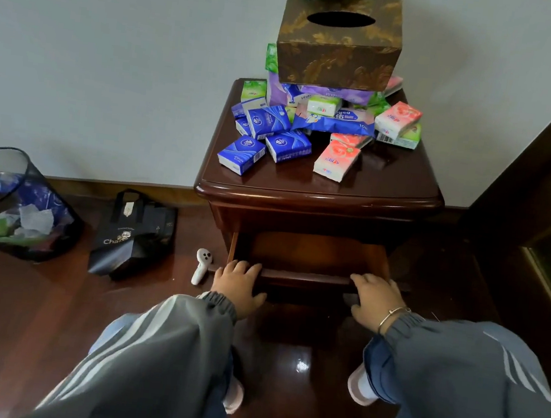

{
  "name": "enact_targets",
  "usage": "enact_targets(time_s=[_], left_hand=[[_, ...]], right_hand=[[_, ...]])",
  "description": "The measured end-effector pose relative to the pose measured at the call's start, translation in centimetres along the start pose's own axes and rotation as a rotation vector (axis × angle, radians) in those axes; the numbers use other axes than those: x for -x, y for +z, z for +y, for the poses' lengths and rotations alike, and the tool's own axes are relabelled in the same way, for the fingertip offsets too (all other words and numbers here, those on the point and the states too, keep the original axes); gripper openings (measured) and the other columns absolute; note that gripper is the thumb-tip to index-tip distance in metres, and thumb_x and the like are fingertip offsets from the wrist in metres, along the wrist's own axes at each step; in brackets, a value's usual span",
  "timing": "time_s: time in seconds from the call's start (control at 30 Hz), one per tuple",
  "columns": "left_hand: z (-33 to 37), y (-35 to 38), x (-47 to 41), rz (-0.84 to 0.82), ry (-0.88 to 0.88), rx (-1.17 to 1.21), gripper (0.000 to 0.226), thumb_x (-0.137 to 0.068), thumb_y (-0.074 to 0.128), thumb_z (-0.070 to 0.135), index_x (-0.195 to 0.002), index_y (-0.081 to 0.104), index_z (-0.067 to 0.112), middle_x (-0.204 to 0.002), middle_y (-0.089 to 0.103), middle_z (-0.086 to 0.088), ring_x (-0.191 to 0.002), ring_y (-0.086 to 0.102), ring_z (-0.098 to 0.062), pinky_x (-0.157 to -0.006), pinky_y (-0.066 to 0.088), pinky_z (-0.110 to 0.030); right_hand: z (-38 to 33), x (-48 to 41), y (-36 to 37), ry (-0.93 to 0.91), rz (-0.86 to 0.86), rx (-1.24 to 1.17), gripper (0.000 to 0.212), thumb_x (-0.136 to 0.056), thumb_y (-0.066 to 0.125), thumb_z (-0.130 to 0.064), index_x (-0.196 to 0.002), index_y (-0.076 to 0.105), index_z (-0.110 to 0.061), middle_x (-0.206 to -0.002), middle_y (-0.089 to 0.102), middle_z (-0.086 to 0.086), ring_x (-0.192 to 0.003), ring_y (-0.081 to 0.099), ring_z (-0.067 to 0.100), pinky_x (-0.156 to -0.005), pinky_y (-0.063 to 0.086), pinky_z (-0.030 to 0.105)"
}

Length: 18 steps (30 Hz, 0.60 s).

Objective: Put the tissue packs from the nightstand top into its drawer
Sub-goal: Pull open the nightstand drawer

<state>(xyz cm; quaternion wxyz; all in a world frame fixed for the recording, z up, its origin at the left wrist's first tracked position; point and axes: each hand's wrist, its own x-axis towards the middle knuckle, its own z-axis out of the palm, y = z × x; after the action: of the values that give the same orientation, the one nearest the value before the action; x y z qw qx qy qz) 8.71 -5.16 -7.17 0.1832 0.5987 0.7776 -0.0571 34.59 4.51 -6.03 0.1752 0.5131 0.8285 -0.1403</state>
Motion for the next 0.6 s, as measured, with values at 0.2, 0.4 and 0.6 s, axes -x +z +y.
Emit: enact_targets(time_s=[0.2,0.4,0.6], left_hand=[[0.2,-1.9,1.1,-0.198,-0.12,0.093,0.07,-0.082,0.033,0.077,-0.116,0.063,0.023,-0.112,0.063,-0.003,-0.112,0.054,-0.026,-0.085,0.044,-0.036],[-0.4,-0.1,4.6,-0.439,-0.183,0.072,0.088,-0.076,0.028,0.086,-0.114,0.066,0.016,-0.118,0.066,-0.006,-0.106,0.062,-0.024,-0.092,0.047,-0.035],[0.0,-0.4,5.0,-0.511,-0.197,0.054,0.083,-0.082,0.028,0.081,-0.127,0.059,0.018,-0.13,0.059,-0.005,-0.117,0.057,-0.024,-0.099,0.044,-0.037]], right_hand=[[1.4,1.8,-1.2,-0.085,-0.104,-0.082,0.037,-0.086,0.052,-0.048,-0.118,0.057,-0.03,-0.119,0.061,0.0,-0.108,0.056,0.021,-0.085,0.043,0.029],[1.4,5.0,0.5,-0.148,-0.384,-0.144,0.045,-0.085,0.048,-0.06,-0.094,0.068,-0.022,-0.095,0.065,0.0,-0.087,0.059,0.016,-0.077,0.045,0.031],[1.2,5.8,0.2,-0.139,-0.441,-0.136,0.046,-0.086,0.049,-0.058,-0.098,0.069,-0.018,-0.101,0.068,0.005,-0.094,0.062,0.021,-0.081,0.047,0.033]])
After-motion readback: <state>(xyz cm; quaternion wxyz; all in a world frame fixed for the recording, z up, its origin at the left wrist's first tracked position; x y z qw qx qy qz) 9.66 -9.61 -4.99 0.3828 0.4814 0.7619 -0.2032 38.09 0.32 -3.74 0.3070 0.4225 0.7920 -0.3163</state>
